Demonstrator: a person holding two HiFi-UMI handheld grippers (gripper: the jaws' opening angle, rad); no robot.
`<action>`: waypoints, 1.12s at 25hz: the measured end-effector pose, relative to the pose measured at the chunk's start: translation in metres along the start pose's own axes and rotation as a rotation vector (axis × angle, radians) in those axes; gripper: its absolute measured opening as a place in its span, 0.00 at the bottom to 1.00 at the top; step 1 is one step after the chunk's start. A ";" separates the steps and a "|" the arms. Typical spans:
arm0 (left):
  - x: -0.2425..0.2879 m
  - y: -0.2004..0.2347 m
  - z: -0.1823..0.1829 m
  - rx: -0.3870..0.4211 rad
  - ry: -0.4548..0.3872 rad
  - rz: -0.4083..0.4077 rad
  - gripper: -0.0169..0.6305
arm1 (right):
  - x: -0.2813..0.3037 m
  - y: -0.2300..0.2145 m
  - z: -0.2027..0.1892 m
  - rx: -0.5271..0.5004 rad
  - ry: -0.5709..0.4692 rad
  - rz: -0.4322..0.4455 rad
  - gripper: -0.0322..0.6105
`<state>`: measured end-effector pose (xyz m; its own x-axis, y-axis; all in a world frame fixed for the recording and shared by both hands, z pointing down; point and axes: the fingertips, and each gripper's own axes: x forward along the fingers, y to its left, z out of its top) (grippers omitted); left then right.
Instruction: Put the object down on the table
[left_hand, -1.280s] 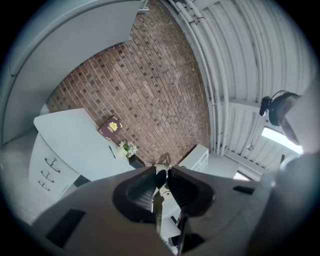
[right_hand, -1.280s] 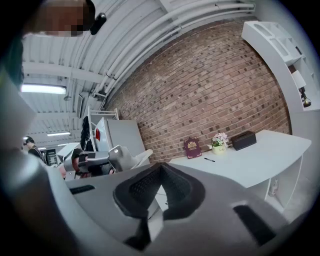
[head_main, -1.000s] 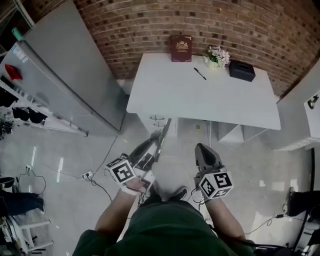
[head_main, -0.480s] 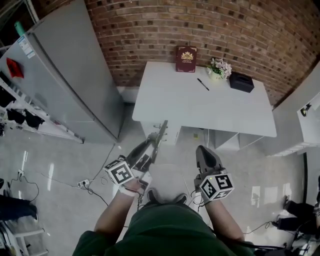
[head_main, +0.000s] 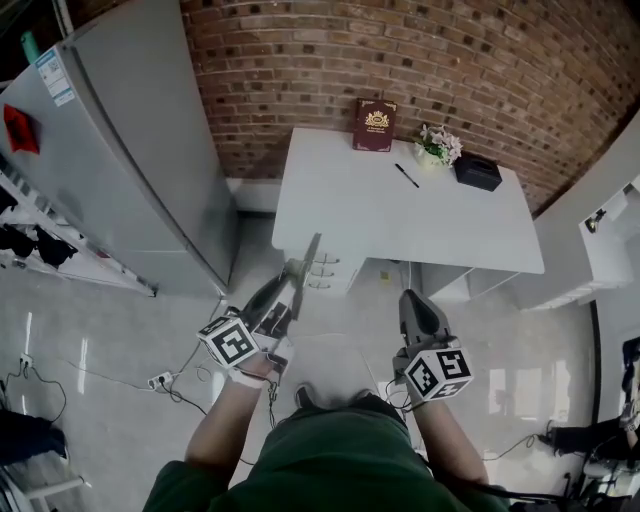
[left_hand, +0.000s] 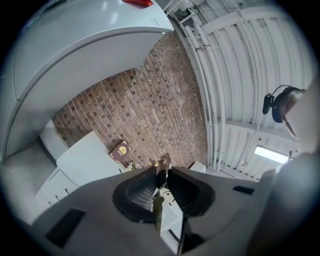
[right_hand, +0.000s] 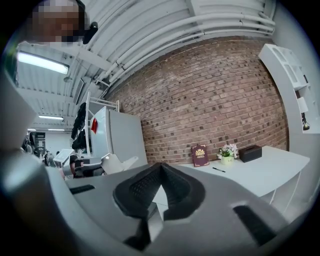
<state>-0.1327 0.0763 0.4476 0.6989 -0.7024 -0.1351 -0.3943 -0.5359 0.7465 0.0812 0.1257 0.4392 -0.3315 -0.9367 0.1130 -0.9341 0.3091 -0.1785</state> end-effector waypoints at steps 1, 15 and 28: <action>-0.004 0.003 0.005 0.001 -0.004 0.002 0.13 | 0.002 0.003 0.001 -0.003 0.000 -0.003 0.05; -0.008 0.042 0.037 0.007 -0.059 0.058 0.13 | 0.067 0.018 -0.010 0.004 0.033 0.085 0.05; 0.073 0.079 0.074 0.044 -0.130 0.158 0.12 | 0.172 -0.037 0.008 0.043 0.038 0.218 0.05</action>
<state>-0.1568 -0.0517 0.4488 0.5445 -0.8324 -0.1033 -0.5210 -0.4322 0.7360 0.0595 -0.0482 0.4575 -0.5304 -0.8414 0.1041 -0.8337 0.4953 -0.2444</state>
